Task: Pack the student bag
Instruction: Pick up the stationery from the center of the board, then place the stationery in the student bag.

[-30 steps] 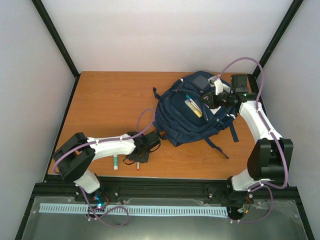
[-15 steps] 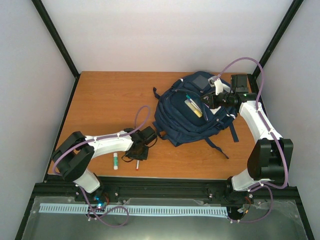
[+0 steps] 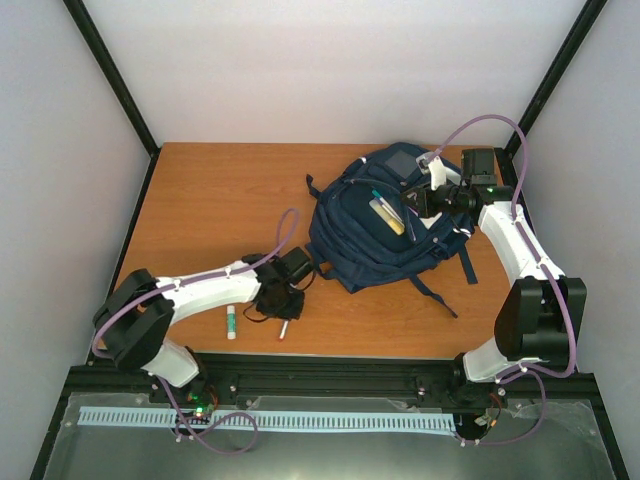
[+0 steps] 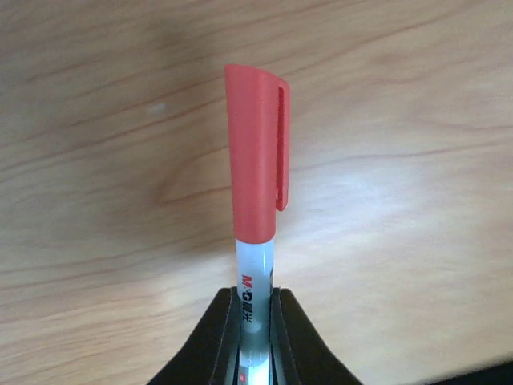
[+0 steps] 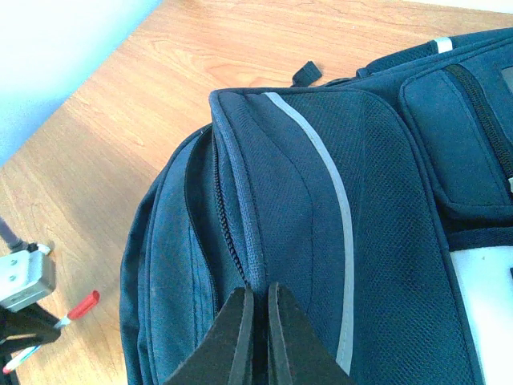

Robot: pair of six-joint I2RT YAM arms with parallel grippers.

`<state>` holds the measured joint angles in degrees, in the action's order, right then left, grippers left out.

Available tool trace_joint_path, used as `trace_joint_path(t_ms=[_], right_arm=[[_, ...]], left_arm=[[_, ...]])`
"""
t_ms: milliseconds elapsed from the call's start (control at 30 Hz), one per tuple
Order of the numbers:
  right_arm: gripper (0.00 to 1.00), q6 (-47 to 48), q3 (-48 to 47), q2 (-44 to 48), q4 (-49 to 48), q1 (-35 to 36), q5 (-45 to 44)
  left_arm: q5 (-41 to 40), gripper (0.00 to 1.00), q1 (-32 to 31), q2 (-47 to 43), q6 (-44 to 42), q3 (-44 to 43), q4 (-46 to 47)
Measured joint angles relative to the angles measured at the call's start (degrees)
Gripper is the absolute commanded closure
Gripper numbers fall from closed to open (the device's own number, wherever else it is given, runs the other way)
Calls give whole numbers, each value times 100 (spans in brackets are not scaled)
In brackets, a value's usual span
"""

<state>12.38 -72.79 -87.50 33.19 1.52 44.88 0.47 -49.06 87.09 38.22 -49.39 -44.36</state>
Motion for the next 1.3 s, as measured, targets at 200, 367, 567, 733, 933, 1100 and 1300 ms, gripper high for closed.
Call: trace_joint_path(t_ms=[200, 367, 567, 733, 933, 1100, 1300], right_arm=[[97, 0, 0, 0, 0, 0, 4], [97, 0, 0, 0, 0, 0, 15], [97, 0, 0, 0, 2, -2, 20], [97, 0, 0, 0, 2, -7, 17], [97, -2, 0, 0, 2, -7, 17], [97, -2, 0, 0, 2, -7, 15], [97, 0, 0, 0, 2, -7, 15]], left_arm=[[817, 99, -282, -173, -258, -732, 505], [1425, 99, -321, -24, -295, -1545, 1045], [1478, 99, -302, 918, -179, -3115, 1156], [1532, 99, -190, 1843, 437, -4107, 1384], [1657, 99, -11, 2575, 1353, -4450, 1926], [1582, 99, 122, 2780, 2100, -4450, 2426], [1185, 99, 195, 2865, 2817, -4435, 2929]])
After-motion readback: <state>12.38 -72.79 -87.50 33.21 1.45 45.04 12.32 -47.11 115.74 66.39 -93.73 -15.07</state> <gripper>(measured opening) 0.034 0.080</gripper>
